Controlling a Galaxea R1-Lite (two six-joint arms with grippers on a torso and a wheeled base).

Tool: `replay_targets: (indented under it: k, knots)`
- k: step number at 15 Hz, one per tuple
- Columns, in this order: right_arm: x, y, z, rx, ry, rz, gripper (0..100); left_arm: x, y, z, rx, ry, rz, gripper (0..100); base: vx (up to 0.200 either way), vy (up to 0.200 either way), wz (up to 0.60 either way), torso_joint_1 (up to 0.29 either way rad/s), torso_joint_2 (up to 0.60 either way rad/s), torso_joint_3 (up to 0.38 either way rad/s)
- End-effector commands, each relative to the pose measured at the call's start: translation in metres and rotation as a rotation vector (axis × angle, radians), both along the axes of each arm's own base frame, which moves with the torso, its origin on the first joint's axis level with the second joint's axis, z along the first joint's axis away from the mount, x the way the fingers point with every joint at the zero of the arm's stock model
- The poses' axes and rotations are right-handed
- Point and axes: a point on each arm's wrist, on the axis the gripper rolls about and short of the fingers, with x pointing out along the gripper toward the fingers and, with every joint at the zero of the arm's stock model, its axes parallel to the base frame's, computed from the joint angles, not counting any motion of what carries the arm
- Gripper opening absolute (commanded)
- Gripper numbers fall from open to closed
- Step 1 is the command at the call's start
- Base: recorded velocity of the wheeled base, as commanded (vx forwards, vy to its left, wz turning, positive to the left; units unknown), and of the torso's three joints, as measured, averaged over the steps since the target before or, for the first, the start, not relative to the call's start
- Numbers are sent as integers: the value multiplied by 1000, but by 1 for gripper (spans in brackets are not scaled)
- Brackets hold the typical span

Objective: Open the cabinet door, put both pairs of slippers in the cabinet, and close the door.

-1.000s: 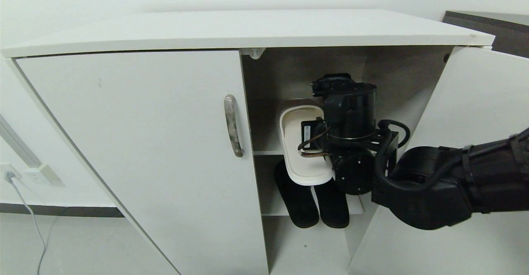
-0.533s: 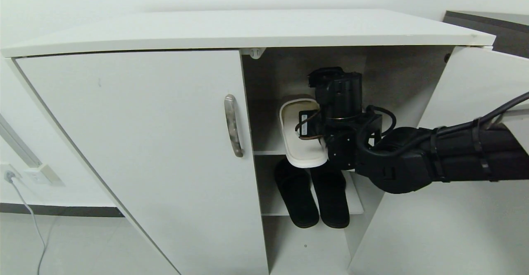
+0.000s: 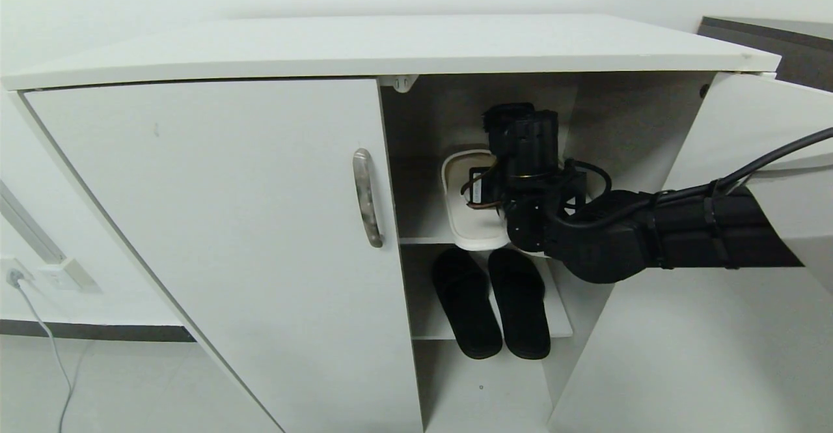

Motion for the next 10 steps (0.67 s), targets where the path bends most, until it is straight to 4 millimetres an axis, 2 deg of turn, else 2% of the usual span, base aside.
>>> replay_targets:
  k: [1,6,7,10]
  knots:
    - [4,1,-5,-5,8,-5,0,0,0,0,0,0,0,0,0,0,0,0,0,0]
    - [4,1,-7,-4,12,-5,0,0,0,0,0,0,0,0,0,0,0,0,0,0]
    - [4,0,-7,-4,12,-7,100,0,0,0,0,0,0,0,0,0,0,0,0,0]
    - [0,0,-9,-14,22,-1,100,0,0,0,0,0,0,0,0,0,0,0,0,0]
